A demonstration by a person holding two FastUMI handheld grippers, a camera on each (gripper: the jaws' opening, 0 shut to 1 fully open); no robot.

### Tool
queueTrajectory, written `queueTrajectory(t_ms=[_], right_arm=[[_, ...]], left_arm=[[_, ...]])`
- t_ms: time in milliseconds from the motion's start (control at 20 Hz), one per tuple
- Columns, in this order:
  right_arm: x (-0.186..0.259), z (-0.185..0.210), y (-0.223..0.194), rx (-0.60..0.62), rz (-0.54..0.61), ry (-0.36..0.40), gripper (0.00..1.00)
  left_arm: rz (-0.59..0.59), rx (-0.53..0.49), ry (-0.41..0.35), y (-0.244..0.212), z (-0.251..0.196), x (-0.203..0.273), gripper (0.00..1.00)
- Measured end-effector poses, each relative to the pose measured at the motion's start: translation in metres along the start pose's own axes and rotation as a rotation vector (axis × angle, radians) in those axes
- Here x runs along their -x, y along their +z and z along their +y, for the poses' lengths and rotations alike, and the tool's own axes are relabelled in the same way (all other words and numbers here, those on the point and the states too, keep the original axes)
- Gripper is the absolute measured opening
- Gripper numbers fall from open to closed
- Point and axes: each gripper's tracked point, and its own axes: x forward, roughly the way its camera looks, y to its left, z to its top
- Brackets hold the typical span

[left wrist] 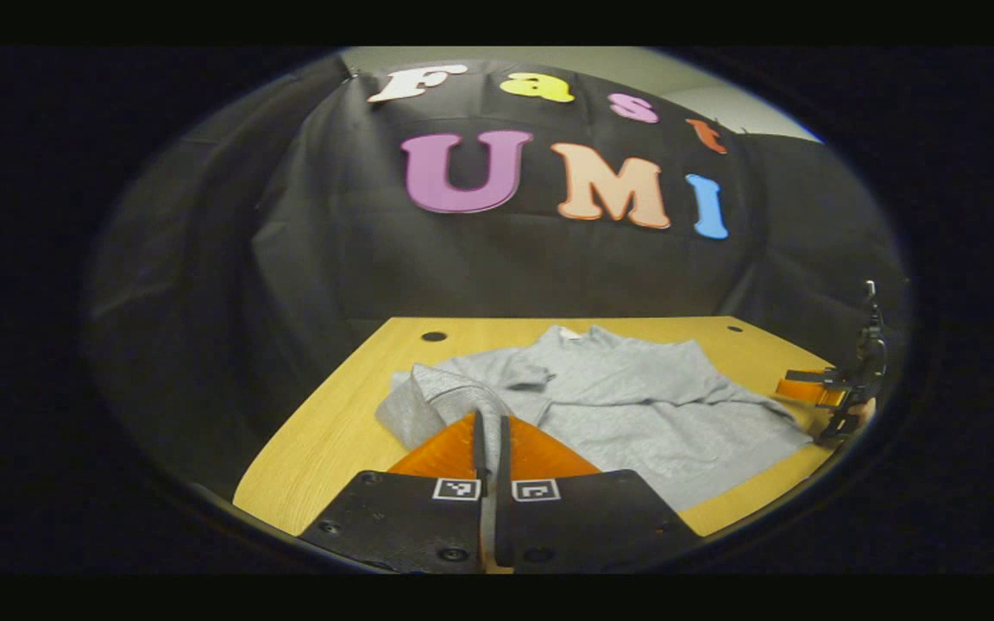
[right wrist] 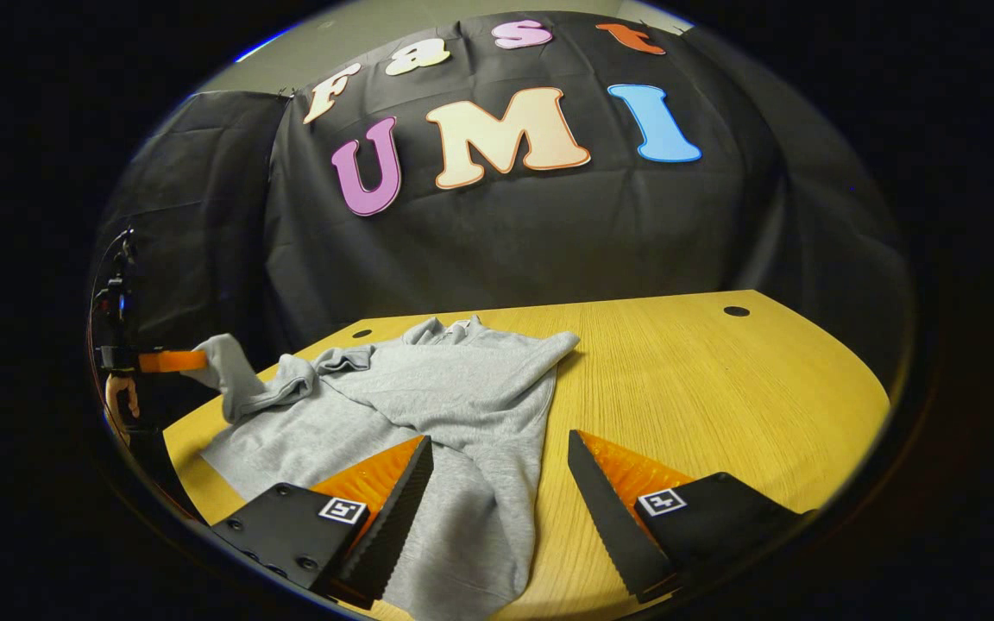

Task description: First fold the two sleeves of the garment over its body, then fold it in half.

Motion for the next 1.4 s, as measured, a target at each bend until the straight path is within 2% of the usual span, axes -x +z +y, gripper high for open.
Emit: queueTrajectory(t_ms=[300, 550, 800, 1000, 1200, 1400], right_arm=[[-0.001, 0.006, -0.005, 0.007, 0.016, 0.013, 0.98], [0.000, -0.002, 0.002, -0.006, 0.003, 0.006, 0.98], [0.009, -0.011, 0.007, -0.026, -0.011, -0.015, 0.98], [0.009, -0.016, 0.004, -0.031, -0.006, -0.028, 0.98], [0.008, -0.018, -0.001, -0.034, 0.004, -0.031, 0.98], [0.007, -0.019, -0.001, -0.033, 0.008, -0.029, 0.98]], left_arm=[[-0.067, -0.054, -0.218, 0.051, -0.094, -0.067, 0.00], [-0.047, -0.062, -0.378, 0.058, -0.170, -0.113, 0.00], [0.021, -0.065, -0.451, 0.037, -0.222, -0.155, 0.00], [0.102, -0.100, -0.489, 0.009, -0.248, -0.186, 0.00], [0.180, -0.130, -0.517, -0.015, -0.270, -0.200, 0.00], [0.175, -0.141, -0.536, -0.014, -0.282, -0.203, 0.02]])
